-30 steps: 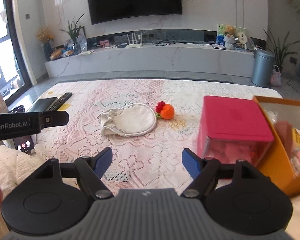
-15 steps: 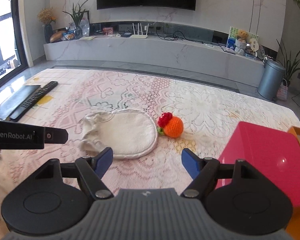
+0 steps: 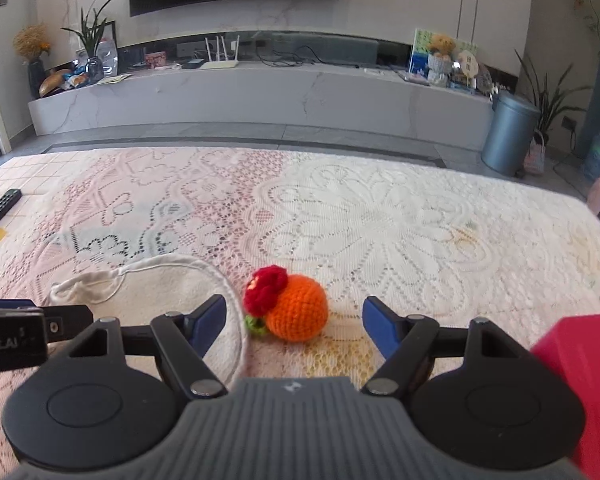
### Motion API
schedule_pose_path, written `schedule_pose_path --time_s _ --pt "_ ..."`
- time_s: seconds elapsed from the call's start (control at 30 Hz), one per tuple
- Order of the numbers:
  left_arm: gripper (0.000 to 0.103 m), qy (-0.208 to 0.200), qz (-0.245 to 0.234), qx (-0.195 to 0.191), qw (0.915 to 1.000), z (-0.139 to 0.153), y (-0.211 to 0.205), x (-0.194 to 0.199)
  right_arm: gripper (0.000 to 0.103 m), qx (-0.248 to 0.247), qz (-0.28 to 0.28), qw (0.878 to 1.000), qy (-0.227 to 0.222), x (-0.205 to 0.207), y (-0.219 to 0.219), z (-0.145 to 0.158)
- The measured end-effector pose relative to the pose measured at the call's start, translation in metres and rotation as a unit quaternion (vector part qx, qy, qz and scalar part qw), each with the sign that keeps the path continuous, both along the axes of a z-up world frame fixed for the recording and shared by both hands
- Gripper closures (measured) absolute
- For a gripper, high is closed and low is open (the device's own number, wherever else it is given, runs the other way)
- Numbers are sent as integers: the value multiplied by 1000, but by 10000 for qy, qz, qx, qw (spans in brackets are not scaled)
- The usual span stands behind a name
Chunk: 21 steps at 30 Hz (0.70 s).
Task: Organize soft objects
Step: 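Grasp the white cloth pouch with the left tool while the right tool grasps the orange crocheted toy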
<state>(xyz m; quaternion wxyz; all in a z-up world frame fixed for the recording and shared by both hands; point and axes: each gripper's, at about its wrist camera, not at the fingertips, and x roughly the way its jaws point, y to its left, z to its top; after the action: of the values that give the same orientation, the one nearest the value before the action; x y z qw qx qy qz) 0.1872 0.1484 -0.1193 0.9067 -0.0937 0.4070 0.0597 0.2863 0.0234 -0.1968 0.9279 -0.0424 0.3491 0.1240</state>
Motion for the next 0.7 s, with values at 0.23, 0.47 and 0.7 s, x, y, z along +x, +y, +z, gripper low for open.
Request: schedule_pose_path --time_s 0.23,0.47,0.7 --pt "21 89 -195 343 9992 -11 5 10 52 -5 151 9998 151 13 7 -11" --pt "21 208 -233 249 9992 -20 10 12 53 247 707 9971 135 -21 11 9" --pt "41 114 -408 95 9991 -18 7 8 53 396 781 9956 341 -25 11 -7"
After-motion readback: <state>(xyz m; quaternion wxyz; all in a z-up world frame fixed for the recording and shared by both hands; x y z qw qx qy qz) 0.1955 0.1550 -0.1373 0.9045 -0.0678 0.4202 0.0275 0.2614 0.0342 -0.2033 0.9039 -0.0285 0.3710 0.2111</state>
